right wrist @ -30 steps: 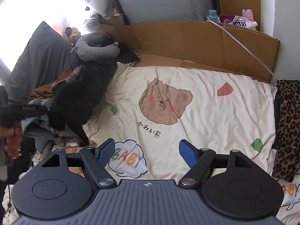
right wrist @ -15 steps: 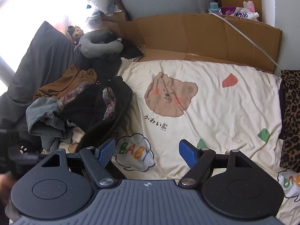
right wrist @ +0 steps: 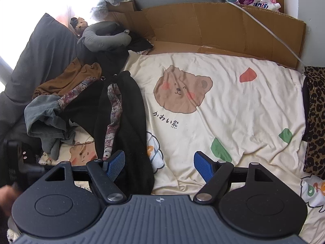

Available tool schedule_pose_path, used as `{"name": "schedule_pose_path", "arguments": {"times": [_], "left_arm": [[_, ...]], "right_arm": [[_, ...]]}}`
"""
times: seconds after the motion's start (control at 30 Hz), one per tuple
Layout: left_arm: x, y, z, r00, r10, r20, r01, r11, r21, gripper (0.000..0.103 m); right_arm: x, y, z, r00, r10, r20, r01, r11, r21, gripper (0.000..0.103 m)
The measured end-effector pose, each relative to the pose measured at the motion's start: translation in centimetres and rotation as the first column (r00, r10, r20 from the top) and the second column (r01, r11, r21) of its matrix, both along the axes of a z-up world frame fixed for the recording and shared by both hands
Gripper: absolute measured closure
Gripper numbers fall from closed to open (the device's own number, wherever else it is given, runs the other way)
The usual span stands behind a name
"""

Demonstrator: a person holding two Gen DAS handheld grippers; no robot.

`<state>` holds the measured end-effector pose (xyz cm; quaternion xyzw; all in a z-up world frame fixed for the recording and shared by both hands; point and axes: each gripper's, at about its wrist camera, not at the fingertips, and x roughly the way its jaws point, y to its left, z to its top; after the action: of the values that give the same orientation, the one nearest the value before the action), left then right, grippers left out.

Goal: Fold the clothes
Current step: 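Lift the black hoodie with the left gripper and pull it onto the duvet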

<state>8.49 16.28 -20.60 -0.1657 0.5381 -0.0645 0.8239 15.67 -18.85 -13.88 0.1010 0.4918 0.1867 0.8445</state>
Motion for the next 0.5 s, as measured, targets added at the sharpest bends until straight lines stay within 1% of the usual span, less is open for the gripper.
{"name": "schedule_pose_path", "arguments": {"times": [0.07,0.13,0.17,0.33,0.4,0.5], "left_arm": [[0.7,1.1,0.4,1.000,0.018,0.011,-0.018,1.000,0.015,0.061],[2.0,1.3,0.4,0.999,0.027,0.022,-0.027,0.999,0.029,0.060],[2.7,0.9,0.2,0.999,0.029,0.026,-0.030,0.999,0.037,0.059],[5.4,-0.7,-1.2,0.999,0.033,0.036,-0.035,0.997,0.064,0.058],[6.1,-1.3,-2.2,0.999,0.050,0.017,-0.051,0.995,0.080,0.058],[6.7,-1.8,-3.8,0.997,0.077,-0.012,-0.076,0.994,0.080,0.058]], "right_arm": [[0.2,0.1,-0.3,1.000,0.001,-0.007,-0.001,1.000,-0.004,0.024],[0.3,0.3,-0.5,1.000,0.004,-0.014,-0.004,1.000,-0.006,0.024],[0.4,0.3,-0.6,1.000,0.006,-0.016,-0.006,1.000,-0.007,0.024],[0.6,0.4,-1.0,1.000,0.009,-0.025,-0.009,1.000,-0.009,0.024],[0.7,0.4,-1.1,1.000,0.003,-0.030,-0.004,1.000,-0.008,0.024],[0.7,0.2,-1.0,0.999,-0.003,-0.034,0.003,1.000,-0.002,0.024]]}}
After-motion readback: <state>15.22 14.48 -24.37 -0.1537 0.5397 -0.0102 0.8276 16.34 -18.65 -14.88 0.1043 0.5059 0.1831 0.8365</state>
